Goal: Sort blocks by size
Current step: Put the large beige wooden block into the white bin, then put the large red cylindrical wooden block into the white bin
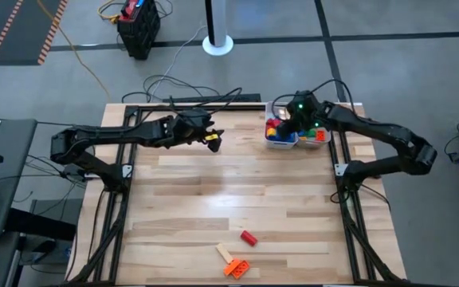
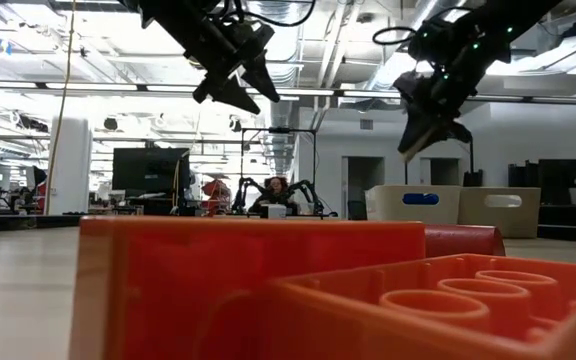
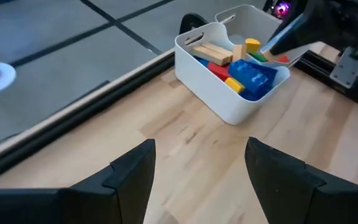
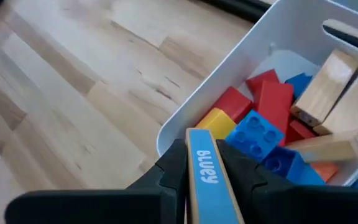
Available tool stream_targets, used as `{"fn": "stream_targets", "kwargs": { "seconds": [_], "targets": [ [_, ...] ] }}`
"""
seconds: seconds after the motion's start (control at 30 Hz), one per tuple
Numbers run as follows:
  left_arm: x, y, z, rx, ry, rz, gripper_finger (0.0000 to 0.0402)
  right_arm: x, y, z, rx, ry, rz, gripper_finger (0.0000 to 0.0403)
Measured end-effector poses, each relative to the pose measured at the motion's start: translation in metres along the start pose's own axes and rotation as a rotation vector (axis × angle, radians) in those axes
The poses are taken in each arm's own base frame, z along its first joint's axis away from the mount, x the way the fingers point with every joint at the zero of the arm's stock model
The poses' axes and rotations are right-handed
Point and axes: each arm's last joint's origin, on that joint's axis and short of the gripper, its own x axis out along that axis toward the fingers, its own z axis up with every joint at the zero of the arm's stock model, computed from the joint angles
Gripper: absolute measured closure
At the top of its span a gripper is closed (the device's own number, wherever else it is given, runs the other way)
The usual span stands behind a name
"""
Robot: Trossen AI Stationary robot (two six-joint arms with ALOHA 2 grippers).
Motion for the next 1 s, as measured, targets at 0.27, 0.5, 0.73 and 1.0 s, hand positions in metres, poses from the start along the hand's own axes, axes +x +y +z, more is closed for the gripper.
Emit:
{"fn": "stream_targets", "kwargs": {
  "seconds": [0.27, 0.5, 0.73, 1.0],
  "targets": [
    [0.005, 0.019, 0.007, -0.025, -0.029, 0.097, 0.0162, 0.026, -0.016, 0.011, 0.053, -0.026, -0.055, 0.0303],
    [0.006, 0.022, 0.008, 0.0, -0.024, 0.109, 0.0162, 0.034, -0.032, 0.017, 0.112, -0.042, -0.08, 0.0262],
    [0.007, 0.022, 0.007, 0.007, -0.02, 0.109, 0.0162, 0.033, -0.034, 0.018, 0.163, -0.044, -0.062, 0.0227],
    [0.006, 0.022, 0.007, 0.006, -0.02, 0.109, 0.0162, 0.037, -0.008, 0.01, 0.126, -0.002, 0.022, 0.0223]
  ]
}}
